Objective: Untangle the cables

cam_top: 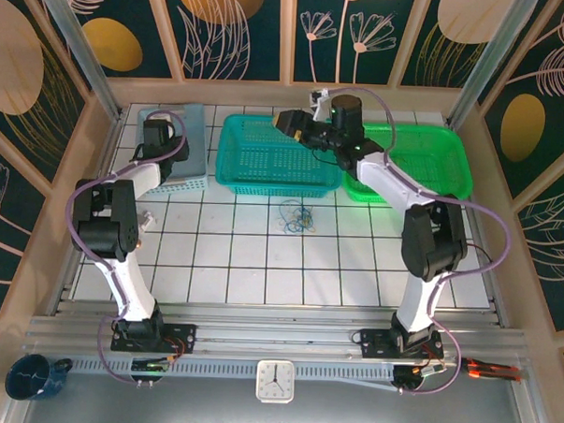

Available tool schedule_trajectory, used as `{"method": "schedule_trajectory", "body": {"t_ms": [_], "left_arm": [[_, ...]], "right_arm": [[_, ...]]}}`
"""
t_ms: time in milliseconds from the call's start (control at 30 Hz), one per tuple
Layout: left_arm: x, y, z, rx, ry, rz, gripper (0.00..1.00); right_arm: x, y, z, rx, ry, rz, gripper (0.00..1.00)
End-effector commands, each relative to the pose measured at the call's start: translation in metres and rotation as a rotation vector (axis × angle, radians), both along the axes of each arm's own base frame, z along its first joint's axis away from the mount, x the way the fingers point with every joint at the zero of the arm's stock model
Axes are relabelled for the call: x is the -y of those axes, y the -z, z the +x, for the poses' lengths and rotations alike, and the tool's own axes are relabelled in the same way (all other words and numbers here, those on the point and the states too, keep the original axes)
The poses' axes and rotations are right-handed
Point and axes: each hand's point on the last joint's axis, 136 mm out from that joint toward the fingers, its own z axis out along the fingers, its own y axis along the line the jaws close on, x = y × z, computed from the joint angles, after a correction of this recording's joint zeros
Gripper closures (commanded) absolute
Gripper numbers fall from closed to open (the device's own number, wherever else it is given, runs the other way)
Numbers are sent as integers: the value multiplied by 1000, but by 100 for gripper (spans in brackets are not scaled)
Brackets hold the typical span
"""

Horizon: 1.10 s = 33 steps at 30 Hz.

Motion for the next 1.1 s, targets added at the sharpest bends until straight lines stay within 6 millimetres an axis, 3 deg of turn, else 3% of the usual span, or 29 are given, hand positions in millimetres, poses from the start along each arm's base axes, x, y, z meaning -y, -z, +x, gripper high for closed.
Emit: {"method": "schedule_trajectory", "body": {"t_ms": [0,233,400,500,733,900,1067], "left_arm": [[-11,-12,1,-21,-61,0,32],[-5,-60,13,65,-35,-35,1],[10,-91,9,128,22,-98,1],[24,-104,1,163,74,-171,1],[67,-130,-34,247,181,-367,1],[121,-142,-63,251,289,-387,1],[161,-137,-104,252,347,-456,1]], "right_arm": [[12,-16,-14,71,31,-51,32],[31,-14,-32,75,76,-104,32],[44,7,-47,41,96,-173,32],[53,31,-60,3,102,-227,32],[66,88,-92,-96,117,-344,31],[64,119,-113,-147,95,-394,31],[71,142,-121,-181,120,-406,31]]}}
